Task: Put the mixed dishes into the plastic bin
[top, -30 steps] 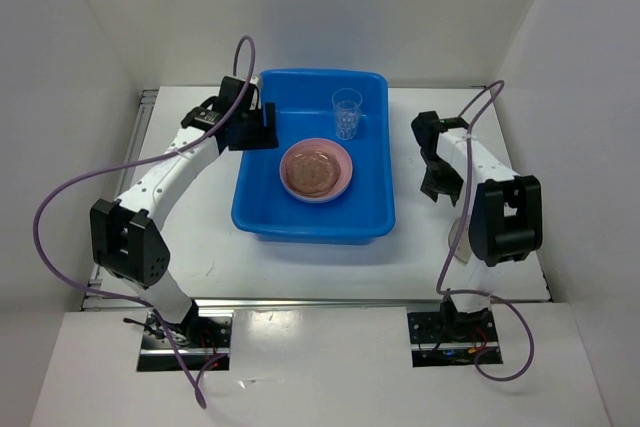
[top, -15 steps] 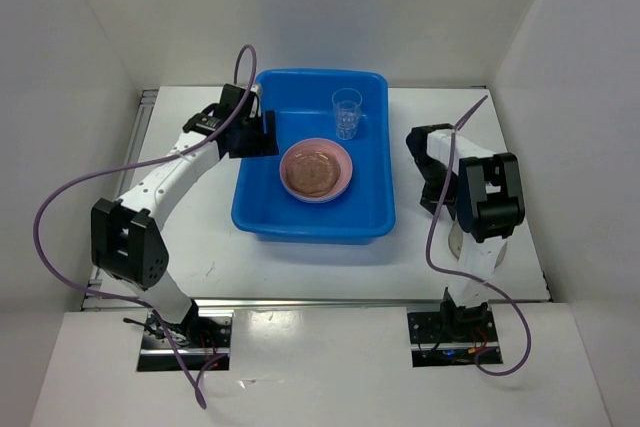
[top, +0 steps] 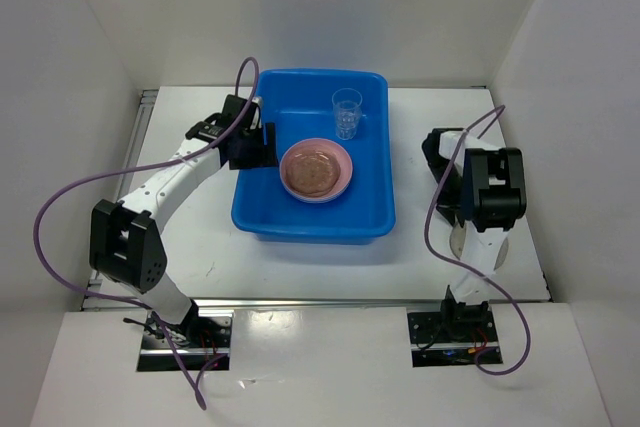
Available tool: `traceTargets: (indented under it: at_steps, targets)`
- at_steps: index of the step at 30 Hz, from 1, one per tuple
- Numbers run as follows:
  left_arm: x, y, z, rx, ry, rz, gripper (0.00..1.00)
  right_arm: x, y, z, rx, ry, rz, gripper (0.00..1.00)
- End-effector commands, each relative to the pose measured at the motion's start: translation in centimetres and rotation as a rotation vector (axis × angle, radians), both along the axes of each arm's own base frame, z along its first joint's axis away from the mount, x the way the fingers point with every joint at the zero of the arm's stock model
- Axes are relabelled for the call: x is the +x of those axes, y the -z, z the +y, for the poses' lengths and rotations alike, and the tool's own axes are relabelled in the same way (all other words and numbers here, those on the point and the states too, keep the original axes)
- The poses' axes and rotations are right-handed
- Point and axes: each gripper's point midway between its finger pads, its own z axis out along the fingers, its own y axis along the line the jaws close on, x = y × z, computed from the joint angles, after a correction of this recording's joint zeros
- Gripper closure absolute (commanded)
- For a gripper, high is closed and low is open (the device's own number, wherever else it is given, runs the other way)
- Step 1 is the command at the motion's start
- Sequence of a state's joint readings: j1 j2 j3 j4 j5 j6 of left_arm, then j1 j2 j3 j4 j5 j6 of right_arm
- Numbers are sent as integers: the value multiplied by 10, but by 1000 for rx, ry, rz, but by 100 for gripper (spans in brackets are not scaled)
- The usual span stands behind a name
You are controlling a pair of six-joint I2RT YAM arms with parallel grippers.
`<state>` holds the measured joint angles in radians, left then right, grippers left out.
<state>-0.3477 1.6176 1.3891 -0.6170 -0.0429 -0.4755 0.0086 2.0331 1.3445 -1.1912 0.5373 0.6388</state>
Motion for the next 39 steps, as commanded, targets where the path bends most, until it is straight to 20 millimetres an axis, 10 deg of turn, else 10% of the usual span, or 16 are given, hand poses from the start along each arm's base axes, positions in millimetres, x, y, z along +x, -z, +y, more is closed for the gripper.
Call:
traceTargets:
  at_steps: [1,8,13,22,30,39]
  targets:
    - [6,-15,9,26,-24,-52,23,-3,7,0,-9,11,22,65]
    - [11,-12,7,30,-24,-43,23,-4,15,2,2,6,23,97]
    - [11,-8,6,26,-18,-32,23,-6,13,0,-4,-4,26,99]
    - [16,-9,7,43,-9,-47,23,82,-77,5,13,-88,-328,99]
    - [14,-22,9,36,-16,-87,23,159,-230,111,119,-355,-797,99]
    - [10,-15,23,93,-52,-99,23,121,-273,313,548,-842,-962,99]
